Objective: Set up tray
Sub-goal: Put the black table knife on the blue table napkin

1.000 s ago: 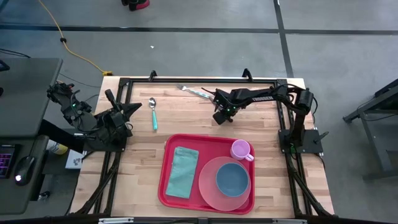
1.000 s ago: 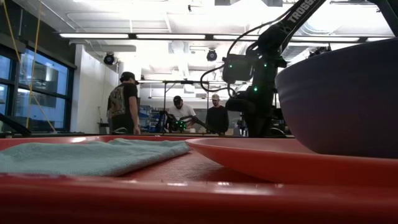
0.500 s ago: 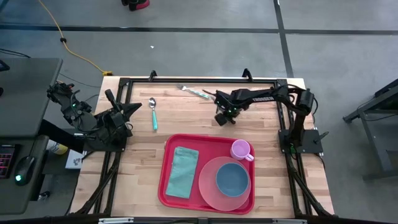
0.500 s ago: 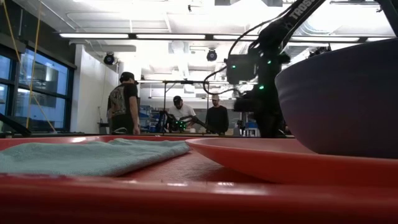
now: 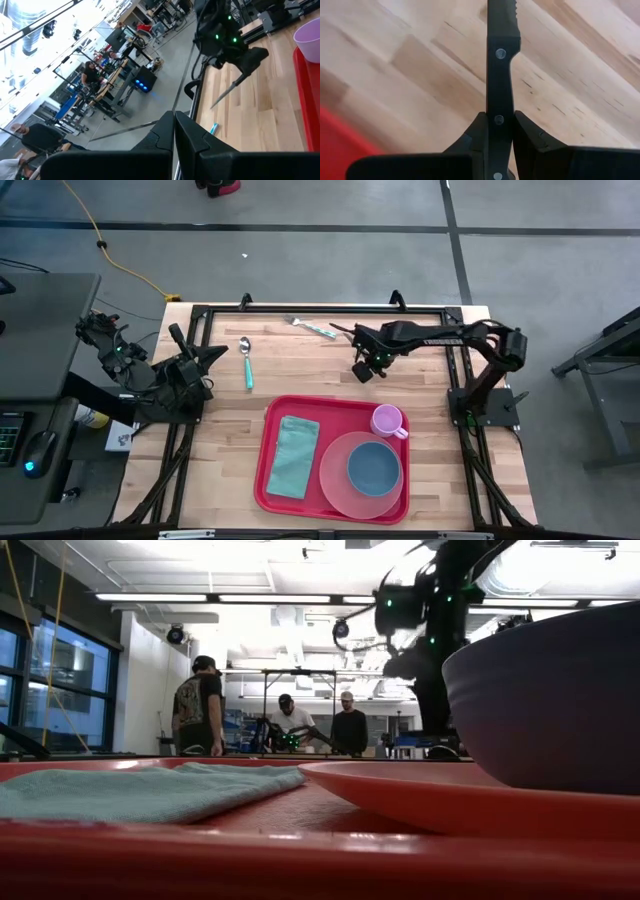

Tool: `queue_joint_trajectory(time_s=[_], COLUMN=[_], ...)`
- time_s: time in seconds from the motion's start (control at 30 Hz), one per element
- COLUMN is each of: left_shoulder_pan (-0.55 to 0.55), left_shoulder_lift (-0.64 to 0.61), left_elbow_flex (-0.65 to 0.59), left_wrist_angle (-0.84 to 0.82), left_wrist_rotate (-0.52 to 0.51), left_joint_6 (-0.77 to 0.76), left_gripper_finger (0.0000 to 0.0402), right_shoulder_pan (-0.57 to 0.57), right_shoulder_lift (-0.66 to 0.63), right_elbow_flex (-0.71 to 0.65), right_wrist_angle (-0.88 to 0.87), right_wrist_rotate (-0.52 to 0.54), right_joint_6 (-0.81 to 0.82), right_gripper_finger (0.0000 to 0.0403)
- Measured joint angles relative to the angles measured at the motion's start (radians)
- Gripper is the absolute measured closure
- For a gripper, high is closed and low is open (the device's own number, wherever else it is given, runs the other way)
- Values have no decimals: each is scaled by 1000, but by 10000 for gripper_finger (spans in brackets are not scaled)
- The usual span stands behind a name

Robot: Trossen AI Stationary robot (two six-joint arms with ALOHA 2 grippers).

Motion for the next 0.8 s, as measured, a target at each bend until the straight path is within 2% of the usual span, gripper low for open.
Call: queue_joint_trajectory(time_s=[0.27,0.53,0.8], left_shoulder_pan=[0,0,0], left_shoulder_lift=[0,0,0], left_elbow_flex=[0,0,0], left_wrist_angle=[1,2,3], left_wrist_rotate=[0,0,0], left_joint_6=[-7,-27,-37], left_gripper_finger=[355,355,355], right_shoulder_pan=[62,149,301], right_shoulder_lift=[-138,-272,-303], right_elbow_flex=[1,1,2], right_wrist_angle=[69,243,423], right_wrist_rotate=[-56,-62,-64], right_joint_6=[28,91,161], right_gripper_finger=[365,365,365])
